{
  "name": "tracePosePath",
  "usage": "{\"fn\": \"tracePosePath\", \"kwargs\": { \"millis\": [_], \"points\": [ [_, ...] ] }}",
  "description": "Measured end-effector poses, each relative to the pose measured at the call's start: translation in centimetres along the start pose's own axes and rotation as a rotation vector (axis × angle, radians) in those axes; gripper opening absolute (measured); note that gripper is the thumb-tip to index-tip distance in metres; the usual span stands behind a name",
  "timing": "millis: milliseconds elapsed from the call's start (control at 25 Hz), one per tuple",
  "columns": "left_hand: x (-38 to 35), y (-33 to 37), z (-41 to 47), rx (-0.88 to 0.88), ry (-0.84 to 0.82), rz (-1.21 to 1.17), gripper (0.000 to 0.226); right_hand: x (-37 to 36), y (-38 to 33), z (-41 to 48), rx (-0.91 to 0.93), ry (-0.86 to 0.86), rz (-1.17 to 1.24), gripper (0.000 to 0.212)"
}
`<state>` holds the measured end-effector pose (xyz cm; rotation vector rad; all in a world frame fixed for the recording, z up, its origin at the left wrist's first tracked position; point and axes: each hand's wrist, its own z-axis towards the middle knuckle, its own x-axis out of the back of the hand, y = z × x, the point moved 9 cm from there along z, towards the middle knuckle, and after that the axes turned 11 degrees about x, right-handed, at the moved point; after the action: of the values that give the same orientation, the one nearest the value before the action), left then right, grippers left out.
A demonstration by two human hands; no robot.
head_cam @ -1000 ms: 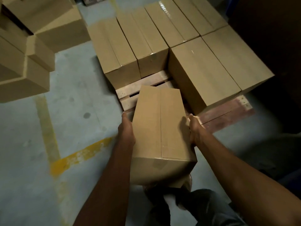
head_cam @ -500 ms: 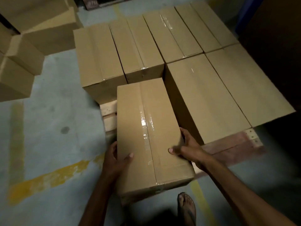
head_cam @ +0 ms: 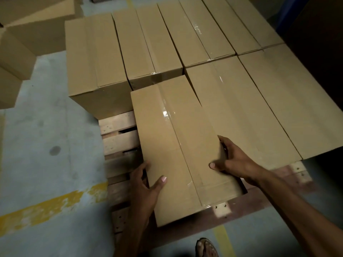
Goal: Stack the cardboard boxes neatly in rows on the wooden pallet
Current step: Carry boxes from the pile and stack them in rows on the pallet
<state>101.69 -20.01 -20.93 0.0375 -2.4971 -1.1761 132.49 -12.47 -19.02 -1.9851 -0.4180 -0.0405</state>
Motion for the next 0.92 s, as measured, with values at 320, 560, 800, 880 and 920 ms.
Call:
{"fn": "tracePosePath", "kwargs": {
  "millis": [320, 560, 800, 880, 920],
  "points": [
    [0.2, 3.0, -0.2, -0.109, 0.02, -0.002, 0.077, 1.5, -0.4, 0.6, 0.062, 0.001, 0.014, 0.089],
    [-1.5, 1.8, 5.2, -0.036, -0.041, 0.113, 0.091, -0.4, -1.5, 4.4, 0.089, 0.092, -0.453, 0.111],
    [-3.0, 0.2, 5.9, -0.041, -0.123, 0.21, 0.096, -5.2, -0.9, 4.1, 0.251, -0.039, -0.809, 0.096],
    [-3.5, 0.0, 5.9, -0.028, -0.15, 0.254, 0.097, -5.9, -0.9, 3.8, 0.315, -0.073, -0.946, 0.09],
    [-3.5, -0.1, 5.9, -0.024, -0.161, 0.262, 0.097, -6.0, -0.7, 3.7, 0.33, -0.098, -0.972, 0.088]
  ]
}}
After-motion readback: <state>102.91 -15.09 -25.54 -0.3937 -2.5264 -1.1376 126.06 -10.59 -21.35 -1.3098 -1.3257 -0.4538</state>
